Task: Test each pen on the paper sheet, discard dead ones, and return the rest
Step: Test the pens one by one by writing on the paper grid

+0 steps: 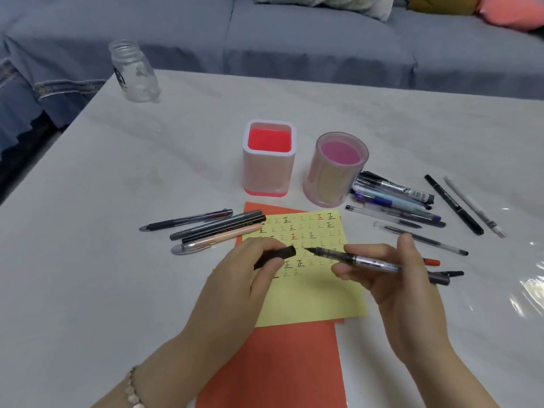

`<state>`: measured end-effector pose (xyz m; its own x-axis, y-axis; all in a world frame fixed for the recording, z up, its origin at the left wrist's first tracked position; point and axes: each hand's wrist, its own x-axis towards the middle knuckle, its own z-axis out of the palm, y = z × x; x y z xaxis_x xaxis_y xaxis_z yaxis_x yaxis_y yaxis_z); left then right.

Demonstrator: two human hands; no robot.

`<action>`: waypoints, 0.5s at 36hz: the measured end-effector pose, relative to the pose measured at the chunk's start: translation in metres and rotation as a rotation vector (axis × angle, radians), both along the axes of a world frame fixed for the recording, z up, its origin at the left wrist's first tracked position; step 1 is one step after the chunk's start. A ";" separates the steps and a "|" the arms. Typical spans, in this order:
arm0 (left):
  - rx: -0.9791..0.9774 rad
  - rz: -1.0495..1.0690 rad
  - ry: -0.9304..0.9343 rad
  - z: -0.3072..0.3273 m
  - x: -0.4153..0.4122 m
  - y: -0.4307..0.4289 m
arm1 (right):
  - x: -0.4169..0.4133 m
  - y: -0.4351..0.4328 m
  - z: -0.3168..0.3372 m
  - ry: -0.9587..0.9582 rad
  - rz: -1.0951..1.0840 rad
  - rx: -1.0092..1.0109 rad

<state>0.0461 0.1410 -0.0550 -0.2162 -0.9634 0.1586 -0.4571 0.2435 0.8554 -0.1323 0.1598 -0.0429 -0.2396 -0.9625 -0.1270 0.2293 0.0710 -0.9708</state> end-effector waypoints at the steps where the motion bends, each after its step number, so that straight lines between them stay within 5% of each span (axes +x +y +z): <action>1: -0.001 -0.007 0.000 0.001 -0.001 0.000 | -0.001 0.000 0.002 0.000 -0.012 -0.007; 13: -0.122 -0.168 -0.109 -0.002 -0.012 -0.001 | -0.006 0.008 0.007 0.199 0.055 -0.003; 18: 0.008 -0.286 -0.086 0.001 -0.016 0.004 | -0.011 0.006 0.008 0.207 0.057 0.010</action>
<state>0.0300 0.1450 -0.0538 -0.4910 -0.8628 0.1204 -0.4417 0.3657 0.8193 -0.1430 0.1662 -0.0346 -0.2069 -0.9742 -0.0902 0.0204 0.0879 -0.9959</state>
